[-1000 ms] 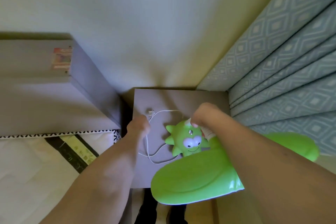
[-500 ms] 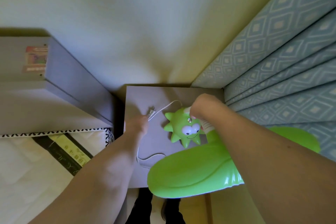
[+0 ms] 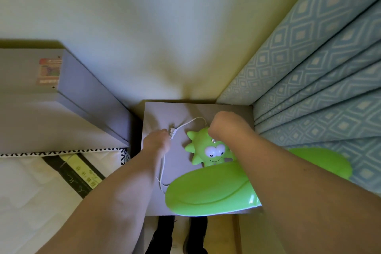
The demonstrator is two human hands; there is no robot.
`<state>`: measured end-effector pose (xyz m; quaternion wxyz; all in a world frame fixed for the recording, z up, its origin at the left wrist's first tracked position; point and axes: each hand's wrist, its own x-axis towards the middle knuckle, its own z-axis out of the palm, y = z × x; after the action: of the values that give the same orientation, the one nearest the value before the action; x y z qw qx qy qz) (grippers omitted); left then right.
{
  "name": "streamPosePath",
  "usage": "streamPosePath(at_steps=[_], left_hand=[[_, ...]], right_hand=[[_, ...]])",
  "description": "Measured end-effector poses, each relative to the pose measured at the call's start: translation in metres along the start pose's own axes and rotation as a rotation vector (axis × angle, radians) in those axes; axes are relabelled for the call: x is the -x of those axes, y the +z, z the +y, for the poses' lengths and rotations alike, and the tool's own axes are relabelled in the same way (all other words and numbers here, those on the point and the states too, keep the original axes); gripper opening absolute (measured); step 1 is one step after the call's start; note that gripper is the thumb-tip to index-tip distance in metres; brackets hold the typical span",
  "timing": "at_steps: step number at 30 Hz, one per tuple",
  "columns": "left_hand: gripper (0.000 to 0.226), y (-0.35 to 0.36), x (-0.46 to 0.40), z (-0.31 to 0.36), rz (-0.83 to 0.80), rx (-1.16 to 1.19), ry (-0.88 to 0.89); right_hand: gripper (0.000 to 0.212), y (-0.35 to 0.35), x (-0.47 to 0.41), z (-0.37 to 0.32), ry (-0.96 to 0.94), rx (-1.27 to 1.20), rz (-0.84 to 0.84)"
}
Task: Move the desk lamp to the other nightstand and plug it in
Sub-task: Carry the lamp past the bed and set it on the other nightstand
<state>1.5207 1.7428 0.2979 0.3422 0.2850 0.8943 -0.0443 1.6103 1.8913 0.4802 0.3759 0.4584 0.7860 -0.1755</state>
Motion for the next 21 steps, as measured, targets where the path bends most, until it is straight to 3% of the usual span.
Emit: streamPosePath(at_steps=[13,21], left_hand=[[0.034,-0.086,0.139,-0.008,0.132,0.239,0.009],[0.032,-0.067,0.246,-0.021,0.23,0.315,-0.048]], right_hand=[[0.043,-0.006,0.129,0.029,-0.219,-0.151,0.367],[0.043,0.047,0.202,0.071,-0.5,-0.214,0.695]])
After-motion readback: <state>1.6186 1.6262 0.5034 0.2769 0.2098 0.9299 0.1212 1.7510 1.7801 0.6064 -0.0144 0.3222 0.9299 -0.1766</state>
